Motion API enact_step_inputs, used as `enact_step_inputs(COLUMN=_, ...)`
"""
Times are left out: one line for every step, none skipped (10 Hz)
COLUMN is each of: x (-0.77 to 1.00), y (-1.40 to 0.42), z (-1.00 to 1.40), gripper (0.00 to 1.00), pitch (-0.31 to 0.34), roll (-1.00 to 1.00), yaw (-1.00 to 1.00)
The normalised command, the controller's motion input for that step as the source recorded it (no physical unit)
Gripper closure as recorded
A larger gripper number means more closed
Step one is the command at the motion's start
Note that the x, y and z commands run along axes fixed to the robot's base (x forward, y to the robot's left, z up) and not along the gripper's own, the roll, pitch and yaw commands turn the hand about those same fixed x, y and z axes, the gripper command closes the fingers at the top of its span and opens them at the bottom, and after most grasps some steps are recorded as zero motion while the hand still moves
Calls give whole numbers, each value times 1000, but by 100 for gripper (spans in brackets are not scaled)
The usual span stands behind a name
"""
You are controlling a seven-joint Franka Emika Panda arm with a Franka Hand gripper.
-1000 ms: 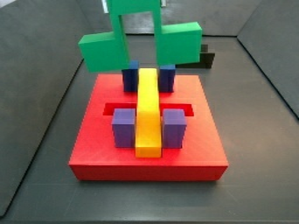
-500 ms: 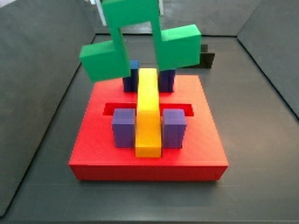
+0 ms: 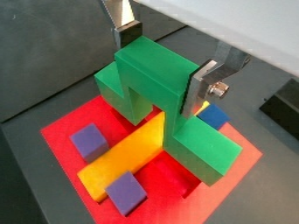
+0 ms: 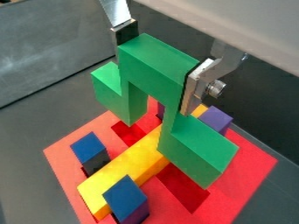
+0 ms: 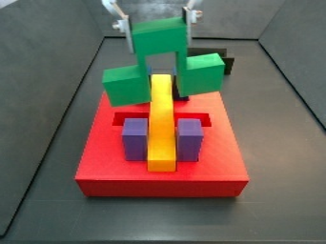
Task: Pick up the green object. Move up. Place the green object on the fixture. Regrasp the green object. Move to above the board. Insert the green object.
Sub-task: Insert the green object.
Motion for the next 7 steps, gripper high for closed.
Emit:
enact_step_inputs(x=640, y=-117, z=0, gripper=100, pitch=320, roll=47, yaw=-40)
enact_step_inputs(x=600, y=-109, z=0, gripper=100, pitch=316, roll=74, yaw=-149)
enact_step_inputs(x=514, y=-60, z=0, gripper=100, pitch=310, roll=79, yaw=-203)
enact_step_inputs(x=240, y=0, z=0, gripper=100, pitch=224, roll=14, yaw=-123)
enact_step_inputs(x=60, y=0, z=-146, gripper=100, pitch=73, roll=-46, yaw=0)
enact_step_inputs(x=0, y=0, z=-349, gripper=100, pitch=73, roll=-94, yaw=0)
enact_step_inputs(x=26, y=111, z=-74, gripper=100, pitch=107, roll=-64, yaw=-20)
